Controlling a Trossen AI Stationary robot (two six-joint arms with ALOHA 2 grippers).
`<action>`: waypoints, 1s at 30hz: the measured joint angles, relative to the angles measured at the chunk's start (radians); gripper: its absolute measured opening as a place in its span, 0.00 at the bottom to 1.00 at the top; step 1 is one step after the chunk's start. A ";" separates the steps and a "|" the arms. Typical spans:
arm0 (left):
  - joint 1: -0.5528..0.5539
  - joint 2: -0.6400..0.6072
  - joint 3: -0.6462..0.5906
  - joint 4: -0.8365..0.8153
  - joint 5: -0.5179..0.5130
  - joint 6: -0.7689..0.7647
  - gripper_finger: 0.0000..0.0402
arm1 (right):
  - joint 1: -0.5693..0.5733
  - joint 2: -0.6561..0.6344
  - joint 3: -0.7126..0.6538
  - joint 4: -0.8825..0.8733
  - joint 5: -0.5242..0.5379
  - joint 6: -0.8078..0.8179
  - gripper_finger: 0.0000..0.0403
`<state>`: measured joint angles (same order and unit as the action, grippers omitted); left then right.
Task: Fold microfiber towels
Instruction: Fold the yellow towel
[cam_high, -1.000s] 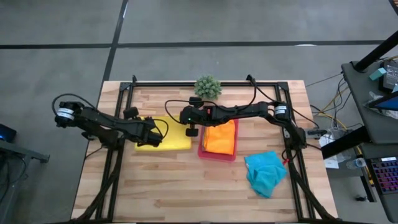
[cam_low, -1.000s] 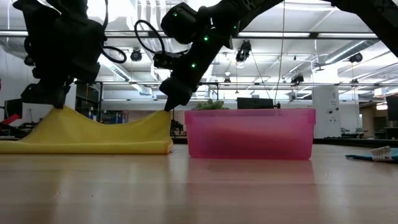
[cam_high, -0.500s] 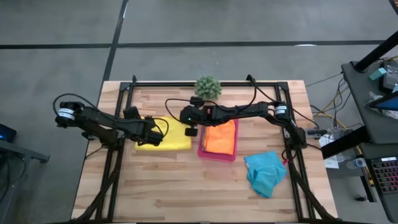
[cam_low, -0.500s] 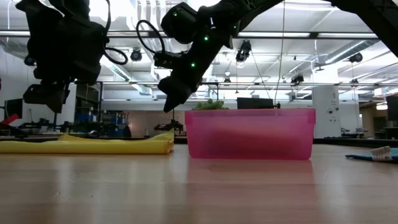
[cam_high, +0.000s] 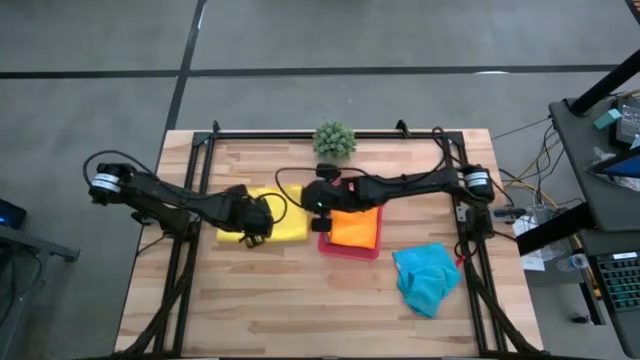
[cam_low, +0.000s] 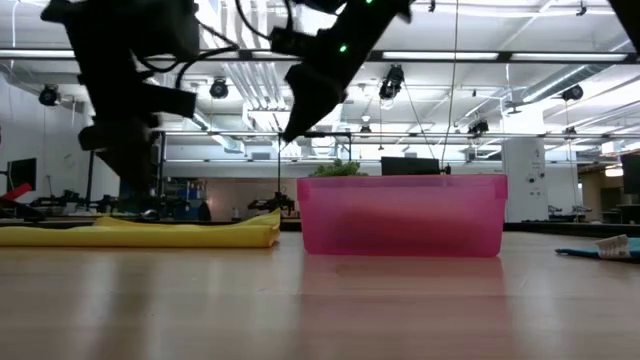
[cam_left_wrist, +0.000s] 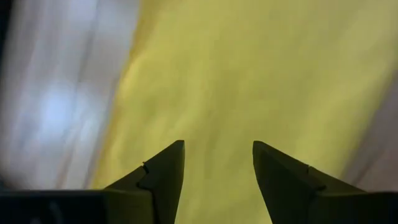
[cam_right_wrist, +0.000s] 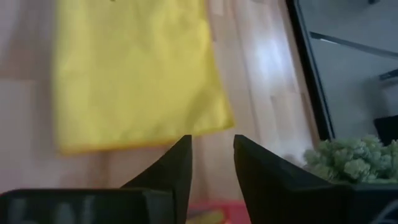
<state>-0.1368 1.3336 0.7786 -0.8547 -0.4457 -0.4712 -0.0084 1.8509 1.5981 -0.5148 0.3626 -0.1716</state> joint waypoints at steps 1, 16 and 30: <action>-0.002 0.006 -0.006 0.053 0.007 0.018 0.44 | 0.012 -0.013 -0.014 -0.003 0.000 0.007 0.27; -0.032 0.222 -0.039 0.433 0.106 0.087 0.44 | 0.120 -0.149 -0.227 0.009 0.001 0.138 0.12; -0.129 0.153 -0.040 0.254 0.288 0.138 0.44 | 0.122 -0.149 -0.265 0.035 0.004 0.157 0.12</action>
<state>-0.2662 1.4865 0.7383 -0.6002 -0.1576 -0.3335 0.1136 1.7020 1.3334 -0.4798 0.3668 -0.0147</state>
